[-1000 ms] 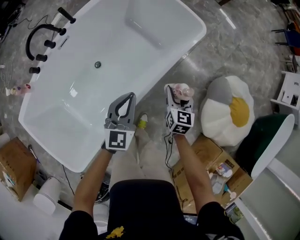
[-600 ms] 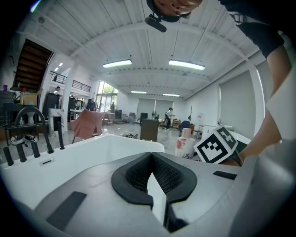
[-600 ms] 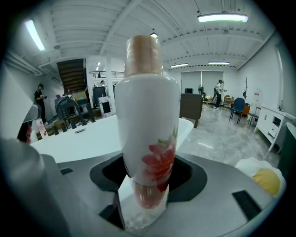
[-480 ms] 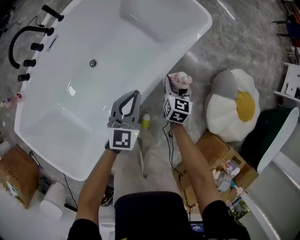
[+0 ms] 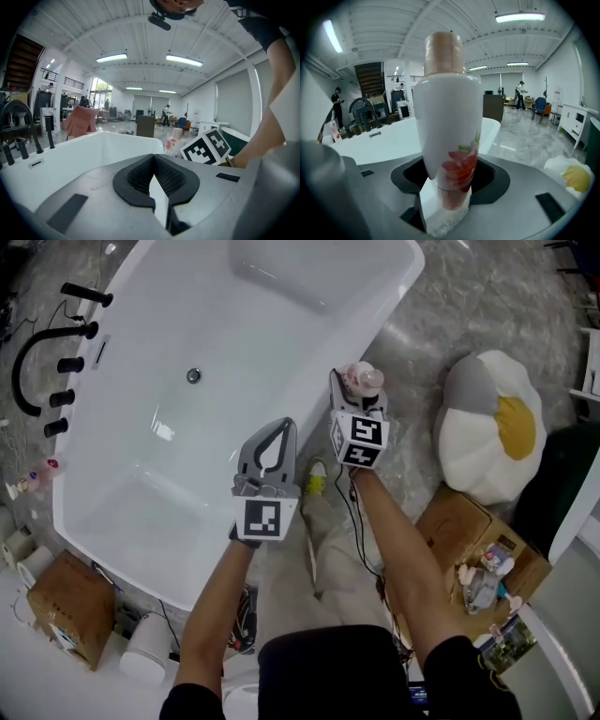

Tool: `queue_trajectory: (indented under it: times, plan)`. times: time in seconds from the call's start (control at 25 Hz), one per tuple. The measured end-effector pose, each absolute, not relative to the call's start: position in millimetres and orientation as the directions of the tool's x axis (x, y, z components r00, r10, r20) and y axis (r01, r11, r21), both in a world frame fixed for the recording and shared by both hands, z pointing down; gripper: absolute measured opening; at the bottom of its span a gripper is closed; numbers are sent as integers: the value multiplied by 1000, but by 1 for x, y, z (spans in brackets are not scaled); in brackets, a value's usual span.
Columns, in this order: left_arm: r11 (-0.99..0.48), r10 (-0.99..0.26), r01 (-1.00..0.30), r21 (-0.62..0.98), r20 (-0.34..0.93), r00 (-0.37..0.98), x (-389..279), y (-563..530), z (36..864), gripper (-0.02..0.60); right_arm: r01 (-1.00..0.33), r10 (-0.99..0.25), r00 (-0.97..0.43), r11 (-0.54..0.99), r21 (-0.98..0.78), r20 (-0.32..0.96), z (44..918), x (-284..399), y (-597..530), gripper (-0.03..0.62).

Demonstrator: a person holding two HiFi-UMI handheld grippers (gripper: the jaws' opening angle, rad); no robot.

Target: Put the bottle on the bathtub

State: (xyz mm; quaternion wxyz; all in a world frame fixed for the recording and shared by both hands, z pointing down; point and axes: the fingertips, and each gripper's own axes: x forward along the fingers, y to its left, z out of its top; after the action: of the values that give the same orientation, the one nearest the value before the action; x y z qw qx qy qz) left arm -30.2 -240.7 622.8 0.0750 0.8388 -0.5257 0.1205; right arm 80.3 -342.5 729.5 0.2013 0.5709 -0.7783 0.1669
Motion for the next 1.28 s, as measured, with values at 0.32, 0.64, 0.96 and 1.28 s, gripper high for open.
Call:
queue_trajectory:
  times: [0.32,0.64,0.96,1.28]
  plan:
    - [-419,-866,-907,36,284,411,-34,-243,626,18,-949,-827,-269,315,11,494,733,78,-338,239]
    - [-414,-864,-909,42,295,407,-32,-245,626,18,-956,-825,-232,291,35,515,732,72,-340,239]
    - [-404,-869,-913,57,288,403,-30,-243,625,18,-950,-805,-229,308,55,548,745,82,-333,265]
    - [-402,-865,-913,68,298,403,-29,-241,627,18,-931,-769,-239,355,85,593,749,79,-332,247]
